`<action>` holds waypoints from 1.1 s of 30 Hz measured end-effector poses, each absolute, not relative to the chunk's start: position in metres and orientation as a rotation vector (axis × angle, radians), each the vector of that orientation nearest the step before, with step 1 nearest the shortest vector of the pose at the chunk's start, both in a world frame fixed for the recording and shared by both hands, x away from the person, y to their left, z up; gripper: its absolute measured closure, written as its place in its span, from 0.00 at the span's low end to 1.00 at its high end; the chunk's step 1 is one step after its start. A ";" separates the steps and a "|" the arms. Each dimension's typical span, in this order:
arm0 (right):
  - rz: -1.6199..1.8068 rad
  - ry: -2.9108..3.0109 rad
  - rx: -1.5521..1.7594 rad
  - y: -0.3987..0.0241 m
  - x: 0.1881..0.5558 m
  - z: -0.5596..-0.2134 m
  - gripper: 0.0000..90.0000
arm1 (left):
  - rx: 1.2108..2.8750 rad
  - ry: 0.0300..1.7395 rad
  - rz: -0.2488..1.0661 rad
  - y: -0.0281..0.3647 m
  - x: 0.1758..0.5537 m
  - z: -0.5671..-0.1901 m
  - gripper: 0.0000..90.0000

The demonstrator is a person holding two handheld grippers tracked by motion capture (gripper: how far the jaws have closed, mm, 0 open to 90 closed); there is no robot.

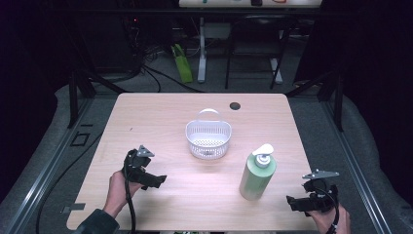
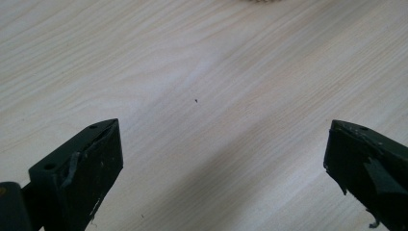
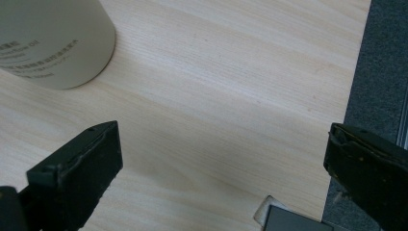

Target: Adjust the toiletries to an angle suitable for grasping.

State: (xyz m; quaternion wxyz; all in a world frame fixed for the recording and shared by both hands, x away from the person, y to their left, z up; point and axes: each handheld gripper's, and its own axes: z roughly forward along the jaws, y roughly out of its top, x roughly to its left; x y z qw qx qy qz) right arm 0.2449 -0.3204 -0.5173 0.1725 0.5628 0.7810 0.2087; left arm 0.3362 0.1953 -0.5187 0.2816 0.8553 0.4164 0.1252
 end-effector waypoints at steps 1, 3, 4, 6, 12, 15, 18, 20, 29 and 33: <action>0.595 2.217 1.590 -0.320 0.244 -0.517 0.00 | 2.292 1.118 0.334 0.195 0.336 -0.519 0.00; 0.612 2.224 1.569 -0.317 0.243 -0.514 0.00 | 2.290 1.112 0.332 0.195 0.336 -0.519 0.00; 0.625 2.226 1.559 -0.315 0.242 -0.513 0.00 | 2.290 1.112 0.332 0.195 0.336 -0.519 0.00; 0.628 2.230 1.550 -0.314 0.242 -0.512 0.00 | 2.291 1.107 0.331 0.194 0.335 -0.519 0.00; 0.670 2.256 1.465 -0.302 0.239 -0.505 0.00 | 2.293 1.104 0.335 0.194 0.334 -0.518 0.00; 0.686 2.265 1.439 -0.297 0.237 -0.502 0.00 | 2.291 1.103 0.336 0.194 0.335 -0.518 0.00; 0.699 2.274 1.416 -0.294 0.236 -0.500 0.00 | 2.292 1.103 0.334 0.193 0.335 -0.519 0.00; 0.721 2.285 1.397 -0.291 0.235 -0.499 0.00 | 2.286 1.103 0.332 0.193 0.335 -0.519 0.00; 0.800 2.340 1.257 -0.267 0.231 -0.490 0.00 | 2.290 1.095 0.337 0.192 0.334 -0.518 0.00; 0.845 2.344 1.233 -0.260 0.233 -0.487 0.00 | 2.291 1.100 0.341 0.191 0.335 -0.519 0.00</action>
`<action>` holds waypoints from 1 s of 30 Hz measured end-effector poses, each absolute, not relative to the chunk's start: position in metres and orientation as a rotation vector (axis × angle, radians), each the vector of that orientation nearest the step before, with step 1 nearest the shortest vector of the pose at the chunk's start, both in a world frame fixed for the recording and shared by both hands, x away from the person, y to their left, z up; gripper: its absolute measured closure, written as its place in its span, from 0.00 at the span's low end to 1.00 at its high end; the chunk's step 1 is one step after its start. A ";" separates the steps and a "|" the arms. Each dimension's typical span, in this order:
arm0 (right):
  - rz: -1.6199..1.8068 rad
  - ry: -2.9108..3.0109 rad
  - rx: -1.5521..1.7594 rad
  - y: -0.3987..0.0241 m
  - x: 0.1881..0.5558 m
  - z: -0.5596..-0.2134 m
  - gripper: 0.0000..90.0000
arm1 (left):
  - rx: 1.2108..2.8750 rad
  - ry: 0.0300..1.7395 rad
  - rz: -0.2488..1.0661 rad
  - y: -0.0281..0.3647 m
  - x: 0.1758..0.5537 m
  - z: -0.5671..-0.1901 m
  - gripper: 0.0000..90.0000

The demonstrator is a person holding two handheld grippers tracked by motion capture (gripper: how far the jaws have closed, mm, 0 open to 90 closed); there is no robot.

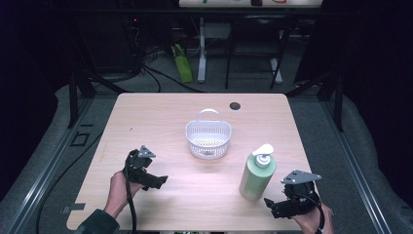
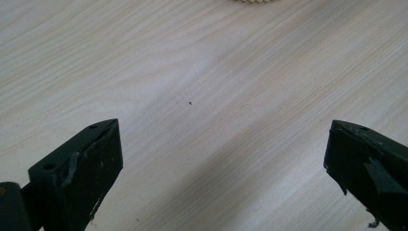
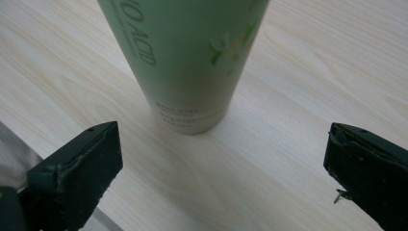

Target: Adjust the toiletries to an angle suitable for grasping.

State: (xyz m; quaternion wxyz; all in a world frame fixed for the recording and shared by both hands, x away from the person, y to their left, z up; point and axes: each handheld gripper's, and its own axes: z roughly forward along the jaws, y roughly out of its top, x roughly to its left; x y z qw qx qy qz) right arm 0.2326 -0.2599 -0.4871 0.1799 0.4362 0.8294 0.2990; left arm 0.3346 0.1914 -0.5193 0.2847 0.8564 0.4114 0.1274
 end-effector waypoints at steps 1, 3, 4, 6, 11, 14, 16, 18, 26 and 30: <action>0.856 2.340 1.232 -0.259 0.233 -0.486 0.00 | 2.296 1.098 0.335 0.192 0.335 -0.519 0.00; 0.882 2.324 1.232 -0.256 0.234 -0.484 0.00 | 2.296 1.096 0.333 0.191 0.335 -0.519 0.00; 0.895 2.319 1.228 -0.255 0.234 -0.483 0.00 | 2.296 1.096 0.333 0.191 0.335 -0.519 0.00; 0.926 2.303 1.217 -0.252 0.235 -0.480 0.00 | 2.298 1.095 0.332 0.191 0.335 -0.519 0.00; 1.014 2.263 1.206 -0.244 0.237 -0.478 0.00 | 2.308 1.090 0.338 0.190 0.335 -0.520 0.00; 1.020 2.236 1.205 -0.240 0.238 -0.476 0.00 | 2.307 1.087 0.337 0.189 0.335 -0.520 0.00; 1.010 2.222 1.192 -0.238 0.239 -0.475 0.00 | 2.306 1.088 0.336 0.189 0.335 -0.520 0.00; 1.017 2.207 1.188 -0.236 0.241 -0.473 0.00 | 2.308 1.090 0.334 0.189 0.335 -0.520 0.00; 1.049 2.149 1.173 -0.230 0.247 -0.470 0.03 | 2.310 1.091 0.334 0.189 0.335 -0.521 0.00; 1.063 2.119 1.165 -0.227 0.248 -0.469 0.06 | 2.311 1.088 0.336 0.189 0.335 -0.521 0.00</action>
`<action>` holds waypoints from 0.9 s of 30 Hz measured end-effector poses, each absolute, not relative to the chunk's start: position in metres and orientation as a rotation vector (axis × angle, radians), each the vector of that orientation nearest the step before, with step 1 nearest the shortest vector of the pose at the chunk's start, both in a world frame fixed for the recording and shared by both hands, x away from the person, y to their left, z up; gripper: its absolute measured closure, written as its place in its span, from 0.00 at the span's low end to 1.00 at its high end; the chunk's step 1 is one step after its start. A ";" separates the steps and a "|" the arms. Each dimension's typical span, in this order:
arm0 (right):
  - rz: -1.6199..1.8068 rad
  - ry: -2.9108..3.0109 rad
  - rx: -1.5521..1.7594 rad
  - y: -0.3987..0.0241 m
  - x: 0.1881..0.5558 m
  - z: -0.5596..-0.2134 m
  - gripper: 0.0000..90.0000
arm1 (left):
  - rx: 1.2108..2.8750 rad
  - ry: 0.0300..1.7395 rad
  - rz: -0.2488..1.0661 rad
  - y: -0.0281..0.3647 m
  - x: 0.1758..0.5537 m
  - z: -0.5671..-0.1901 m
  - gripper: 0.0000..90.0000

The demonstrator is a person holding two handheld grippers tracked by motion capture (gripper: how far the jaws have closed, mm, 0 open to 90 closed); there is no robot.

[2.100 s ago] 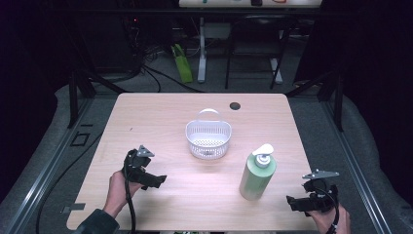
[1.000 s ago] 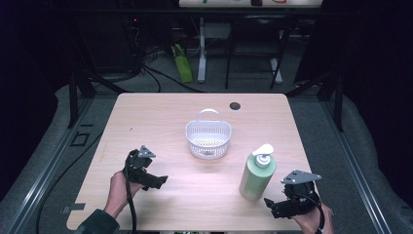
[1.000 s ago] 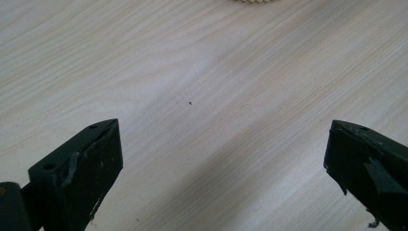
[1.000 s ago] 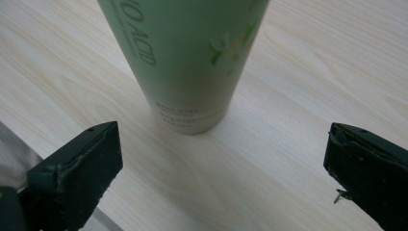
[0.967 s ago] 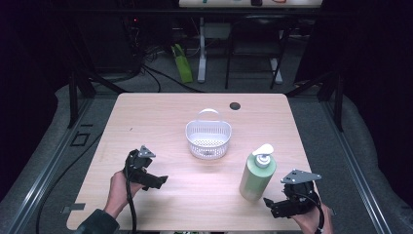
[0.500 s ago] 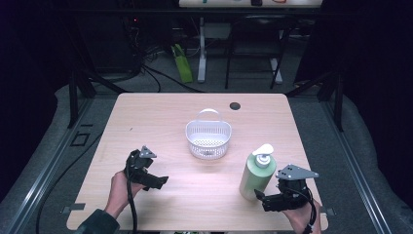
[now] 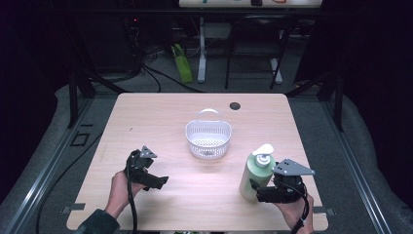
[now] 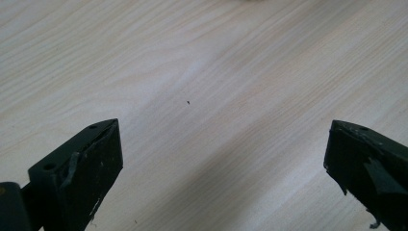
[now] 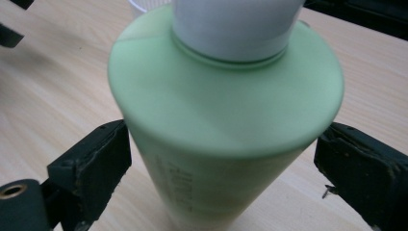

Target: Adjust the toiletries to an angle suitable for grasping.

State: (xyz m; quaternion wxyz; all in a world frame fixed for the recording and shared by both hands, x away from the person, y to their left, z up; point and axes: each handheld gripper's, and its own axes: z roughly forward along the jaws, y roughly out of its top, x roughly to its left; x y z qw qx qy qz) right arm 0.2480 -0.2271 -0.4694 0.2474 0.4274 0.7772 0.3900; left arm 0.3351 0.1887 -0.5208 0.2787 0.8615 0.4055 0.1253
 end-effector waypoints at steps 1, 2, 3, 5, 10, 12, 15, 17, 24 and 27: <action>1.066 2.107 1.168 -0.227 0.248 -0.469 0.06 | 2.312 1.088 0.336 0.189 0.335 -0.521 0.00; 1.081 2.097 1.167 -0.226 0.249 -0.469 0.06 | 2.313 1.088 0.336 0.189 0.335 -0.521 0.00; 1.083 2.090 1.166 -0.226 0.249 -0.468 0.06 | 2.312 1.089 0.336 0.189 0.335 -0.521 0.00; 1.098 2.079 1.166 -0.224 0.251 -0.467 0.07 | 2.314 1.089 0.337 0.189 0.335 -0.521 0.00; 1.126 2.048 1.149 -0.220 0.253 -0.465 0.10 | 2.320 1.087 0.335 0.188 0.335 -0.521 0.00; 1.132 2.038 1.146 -0.219 0.253 -0.463 0.10 | 2.323 1.083 0.334 0.188 0.336 -0.521 0.00; 1.142 2.031 1.141 -0.218 0.254 -0.463 0.11 | 2.323 1.084 0.335 0.188 0.336 -0.521 0.00; 1.147 2.030 1.140 -0.219 0.254 -0.463 0.11 | 2.320 1.086 0.337 0.188 0.336 -0.521 0.00; 1.162 2.007 1.143 -0.218 0.256 -0.466 0.12 | 2.322 1.085 0.337 0.188 0.335 -0.521 0.00; 1.168 1.994 1.148 -0.218 0.258 -0.467 0.12 | 2.322 1.084 0.338 0.188 0.335 -0.521 0.00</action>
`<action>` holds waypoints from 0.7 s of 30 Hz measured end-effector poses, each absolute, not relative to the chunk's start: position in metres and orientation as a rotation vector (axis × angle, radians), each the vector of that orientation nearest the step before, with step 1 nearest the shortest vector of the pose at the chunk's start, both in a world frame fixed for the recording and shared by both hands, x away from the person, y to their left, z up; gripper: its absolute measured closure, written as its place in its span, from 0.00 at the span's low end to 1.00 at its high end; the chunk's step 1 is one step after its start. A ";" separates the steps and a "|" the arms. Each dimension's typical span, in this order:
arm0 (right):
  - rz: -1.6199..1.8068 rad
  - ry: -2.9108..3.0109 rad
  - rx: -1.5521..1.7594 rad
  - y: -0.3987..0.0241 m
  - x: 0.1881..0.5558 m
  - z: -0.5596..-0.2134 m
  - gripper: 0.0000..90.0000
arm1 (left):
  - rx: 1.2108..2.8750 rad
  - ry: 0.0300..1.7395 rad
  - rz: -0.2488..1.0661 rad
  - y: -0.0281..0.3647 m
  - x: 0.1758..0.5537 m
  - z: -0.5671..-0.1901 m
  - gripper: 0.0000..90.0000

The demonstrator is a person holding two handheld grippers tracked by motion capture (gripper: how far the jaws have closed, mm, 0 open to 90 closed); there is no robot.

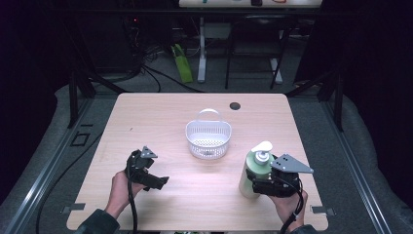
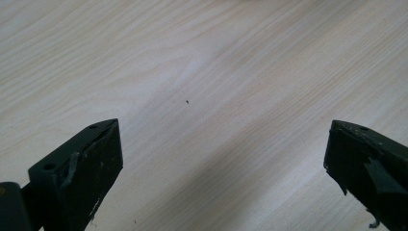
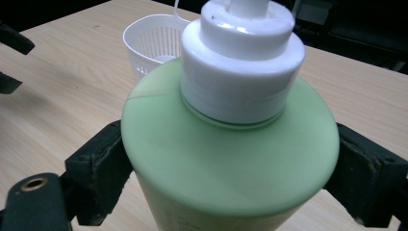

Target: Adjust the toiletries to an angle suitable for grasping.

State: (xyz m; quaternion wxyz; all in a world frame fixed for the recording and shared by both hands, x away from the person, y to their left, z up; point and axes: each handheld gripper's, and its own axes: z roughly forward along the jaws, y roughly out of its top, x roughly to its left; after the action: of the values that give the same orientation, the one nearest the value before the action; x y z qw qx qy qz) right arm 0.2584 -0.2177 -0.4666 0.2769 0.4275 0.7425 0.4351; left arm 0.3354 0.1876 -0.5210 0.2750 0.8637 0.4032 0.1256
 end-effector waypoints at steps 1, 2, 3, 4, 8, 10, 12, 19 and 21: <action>1.168 1.991 1.145 -0.218 0.260 -0.467 0.12 | 2.322 1.084 0.337 0.188 0.335 -0.521 0.00; 1.171 1.986 1.150 -0.217 0.261 -0.467 0.12 | 2.322 1.085 0.336 0.188 0.335 -0.521 0.00; 1.170 1.984 1.147 -0.217 0.263 -0.467 0.12 | 2.324 1.085 0.338 0.188 0.335 -0.521 0.00; 1.170 1.982 1.149 -0.216 0.264 -0.467 0.13 | 2.324 1.085 0.340 0.188 0.335 -0.521 0.00; 1.178 1.970 1.152 -0.215 0.270 -0.468 0.13 | 2.327 1.089 0.338 0.189 0.336 -0.521 0.00; 1.179 1.964 1.151 -0.214 0.274 -0.469 0.13 | 2.330 1.085 0.337 0.188 0.336 -0.522 0.00; 1.182 1.955 1.155 -0.213 0.279 -0.469 0.13 | 2.329 1.085 0.337 0.188 0.336 -0.522 0.00; 1.188 1.933 1.156 -0.212 0.296 -0.471 0.13 | 2.320 1.095 0.336 0.190 0.337 -0.522 0.00; 1.191 1.931 1.157 -0.211 0.299 -0.472 0.13 | 2.317 1.096 0.335 0.191 0.336 -0.522 0.00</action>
State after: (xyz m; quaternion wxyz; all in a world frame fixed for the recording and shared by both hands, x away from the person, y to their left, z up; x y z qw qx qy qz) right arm 0.2995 -0.2115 -0.4715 0.2932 0.4343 0.7249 0.4472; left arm 0.3364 0.1905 -0.5215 0.2748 0.8618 0.4076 0.1247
